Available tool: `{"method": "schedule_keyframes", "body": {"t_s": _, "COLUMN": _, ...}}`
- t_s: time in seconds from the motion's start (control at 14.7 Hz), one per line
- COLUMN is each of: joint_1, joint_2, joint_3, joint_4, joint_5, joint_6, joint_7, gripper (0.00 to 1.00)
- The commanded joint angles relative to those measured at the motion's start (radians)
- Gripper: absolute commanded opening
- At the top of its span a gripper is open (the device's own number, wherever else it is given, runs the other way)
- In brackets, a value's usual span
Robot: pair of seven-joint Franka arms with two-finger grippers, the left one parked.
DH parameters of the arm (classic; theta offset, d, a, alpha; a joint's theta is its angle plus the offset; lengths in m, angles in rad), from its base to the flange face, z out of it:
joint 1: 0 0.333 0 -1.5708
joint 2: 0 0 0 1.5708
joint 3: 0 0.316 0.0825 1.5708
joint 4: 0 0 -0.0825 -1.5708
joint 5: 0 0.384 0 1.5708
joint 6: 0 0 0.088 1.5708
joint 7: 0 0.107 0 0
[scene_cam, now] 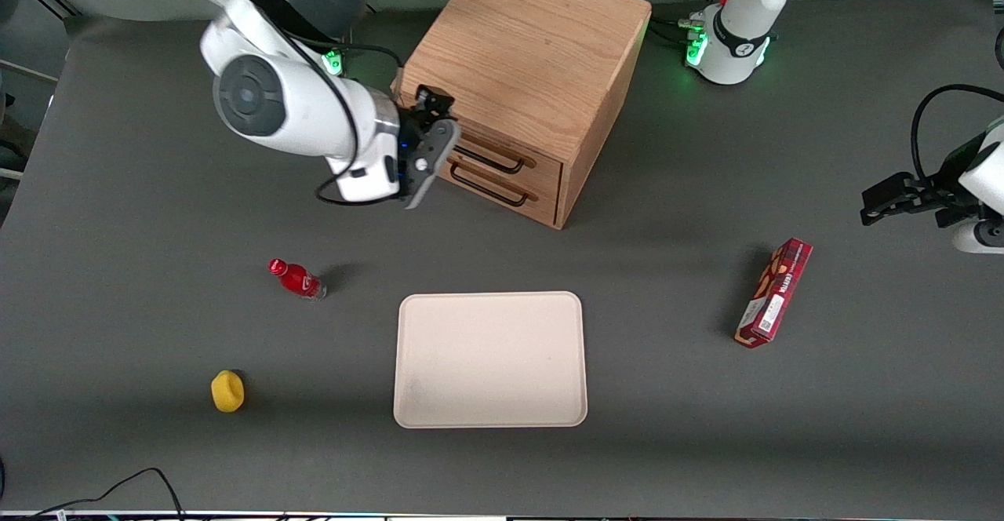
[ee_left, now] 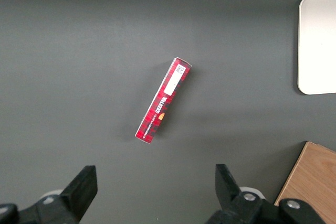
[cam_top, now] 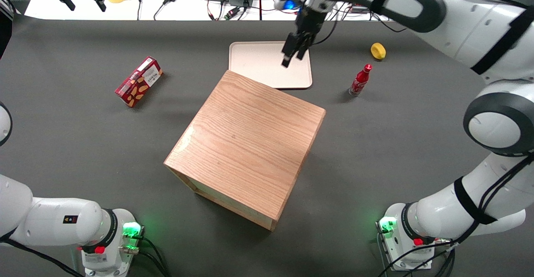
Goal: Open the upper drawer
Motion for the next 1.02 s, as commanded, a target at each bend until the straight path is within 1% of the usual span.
{"method": "schedule_keyframes", "body": {"t_s": 0.0, "joint_1": 0.022, "joint_2": 0.080, "joint_3": 0.029, "joint_4": 0.006, "joint_5": -0.006, "joint_6": 0.071, "joint_7": -0.052, "gripper": 1.00}}
{"method": "schedule_keyframes", "body": {"t_s": 0.14, "joint_1": 0.028, "joint_2": 0.106, "joint_3": 0.031, "joint_4": -0.029, "joint_5": -0.056, "joint_6": 0.125, "joint_7": -0.087, "gripper": 1.00}}
{"method": "schedule_keyframes", "body": {"t_s": 0.34, "joint_1": 0.023, "joint_2": 0.138, "joint_3": 0.031, "joint_4": -0.043, "joint_5": -0.082, "joint_6": 0.134, "joint_7": -0.133, "gripper": 1.00}}
{"method": "schedule_keyframes", "body": {"t_s": 0.75, "joint_1": 0.026, "joint_2": 0.146, "joint_3": 0.031, "joint_4": -0.122, "joint_5": -0.093, "joint_6": 0.234, "joint_7": -0.134, "gripper": 1.00}}
{"method": "schedule_keyframes", "body": {"t_s": 0.95, "joint_1": 0.025, "joint_2": 0.151, "joint_3": 0.031, "joint_4": -0.132, "joint_5": -0.102, "joint_6": 0.245, "joint_7": -0.134, "gripper": 1.00}}
